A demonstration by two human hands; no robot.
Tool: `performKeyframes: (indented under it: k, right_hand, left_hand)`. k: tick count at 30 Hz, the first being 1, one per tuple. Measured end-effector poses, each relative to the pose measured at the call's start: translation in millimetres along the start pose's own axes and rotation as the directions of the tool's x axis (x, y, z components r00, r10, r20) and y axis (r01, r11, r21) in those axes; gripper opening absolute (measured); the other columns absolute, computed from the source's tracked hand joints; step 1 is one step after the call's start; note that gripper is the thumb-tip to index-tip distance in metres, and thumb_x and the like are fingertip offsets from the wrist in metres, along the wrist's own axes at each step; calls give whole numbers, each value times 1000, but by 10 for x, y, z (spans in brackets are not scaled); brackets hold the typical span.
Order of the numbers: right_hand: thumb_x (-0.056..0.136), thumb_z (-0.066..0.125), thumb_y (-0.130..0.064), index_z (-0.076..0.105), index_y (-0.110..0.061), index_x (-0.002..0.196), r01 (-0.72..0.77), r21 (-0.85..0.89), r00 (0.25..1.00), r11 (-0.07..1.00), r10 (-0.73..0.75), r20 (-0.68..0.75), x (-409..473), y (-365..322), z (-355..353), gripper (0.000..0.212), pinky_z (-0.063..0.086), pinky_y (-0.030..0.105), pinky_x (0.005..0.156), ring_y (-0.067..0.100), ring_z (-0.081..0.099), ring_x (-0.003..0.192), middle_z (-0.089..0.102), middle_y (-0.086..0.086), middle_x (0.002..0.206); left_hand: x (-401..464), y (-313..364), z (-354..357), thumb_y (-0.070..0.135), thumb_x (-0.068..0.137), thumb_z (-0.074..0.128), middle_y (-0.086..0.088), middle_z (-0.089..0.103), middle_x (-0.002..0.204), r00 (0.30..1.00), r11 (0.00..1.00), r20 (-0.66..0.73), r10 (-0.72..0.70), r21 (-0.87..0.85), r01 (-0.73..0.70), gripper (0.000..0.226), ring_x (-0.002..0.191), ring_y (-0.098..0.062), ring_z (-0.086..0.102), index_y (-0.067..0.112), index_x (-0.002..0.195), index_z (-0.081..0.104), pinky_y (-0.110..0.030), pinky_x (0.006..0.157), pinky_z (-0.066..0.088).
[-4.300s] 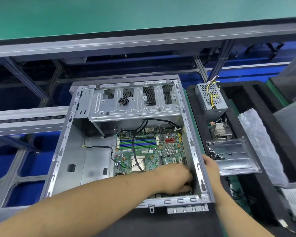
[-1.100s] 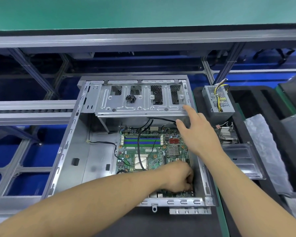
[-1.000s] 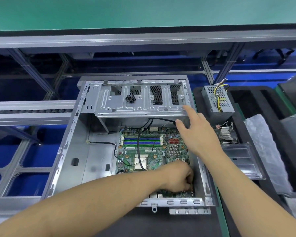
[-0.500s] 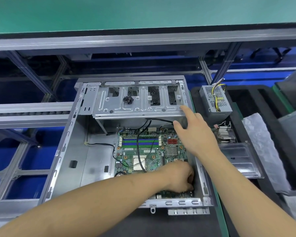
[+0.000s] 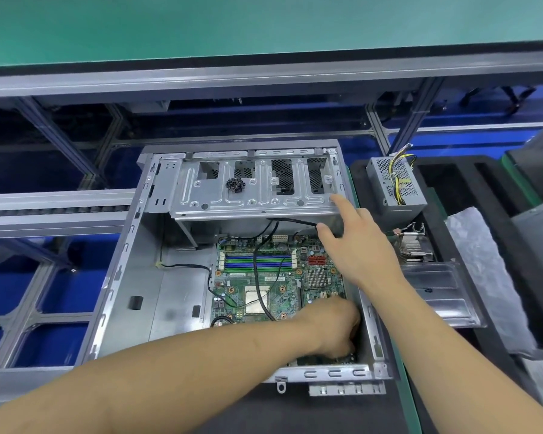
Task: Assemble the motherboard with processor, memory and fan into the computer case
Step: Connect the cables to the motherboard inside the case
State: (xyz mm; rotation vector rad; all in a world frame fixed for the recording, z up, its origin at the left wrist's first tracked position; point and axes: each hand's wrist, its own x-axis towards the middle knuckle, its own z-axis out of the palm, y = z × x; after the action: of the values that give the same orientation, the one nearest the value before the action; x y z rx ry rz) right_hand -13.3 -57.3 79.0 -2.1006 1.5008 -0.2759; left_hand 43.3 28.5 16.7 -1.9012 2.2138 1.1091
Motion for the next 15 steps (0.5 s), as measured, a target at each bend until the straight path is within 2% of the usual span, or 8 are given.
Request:
performKeyframes:
  k: [4, 10, 13, 15]
  right_hand:
    - [101, 46, -52, 25, -42, 154, -2, -4, 1000, 1000, 2, -5, 11, 8, 10, 58, 52, 46, 87, 33, 57, 114, 46, 3, 137]
    - [100, 47, -51, 27, -43, 152, -6, 10, 1000, 1000, 6, -5, 3, 4, 3, 56, 52, 48, 90, 33, 57, 115, 47, 3, 136]
    - [100, 47, -50, 28, -43, 152, -6, 14, 1000, 1000, 6, -2, -5, -2, -2, 55, 52, 49, 92, 34, 57, 115, 47, 3, 136]
    - [100, 47, -50, 28, -44, 152, -5, 14, 1000, 1000, 6, -5, -5, -1, -1, 55, 52, 49, 91, 34, 57, 114, 47, 3, 135]
  left_hand:
    - [-6, -2, -17, 1, 77, 66, 0, 41, 49, 1000, 999, 5, -22, -43, 22, 40, 46, -13, 41, 15, 49, 40, -20, 41, 29]
    - [5, -38, -25, 12, 81, 70, 3, 43, 55, 1000, 1000, -4, -1, -23, 1, 40, 52, -19, 44, 18, 53, 42, -21, 45, 29]
    - [5, -88, -99, 26, 82, 78, 11, 48, 63, 995, 996, 69, 70, -66, -65, 22, 64, -18, 50, 15, 73, 61, -19, 50, 32]
    - [-15, -142, -178, 27, 79, 82, 12, 54, 69, 983, 986, 134, 121, -127, -104, 22, 63, -11, 51, 18, 90, 65, -19, 52, 35]
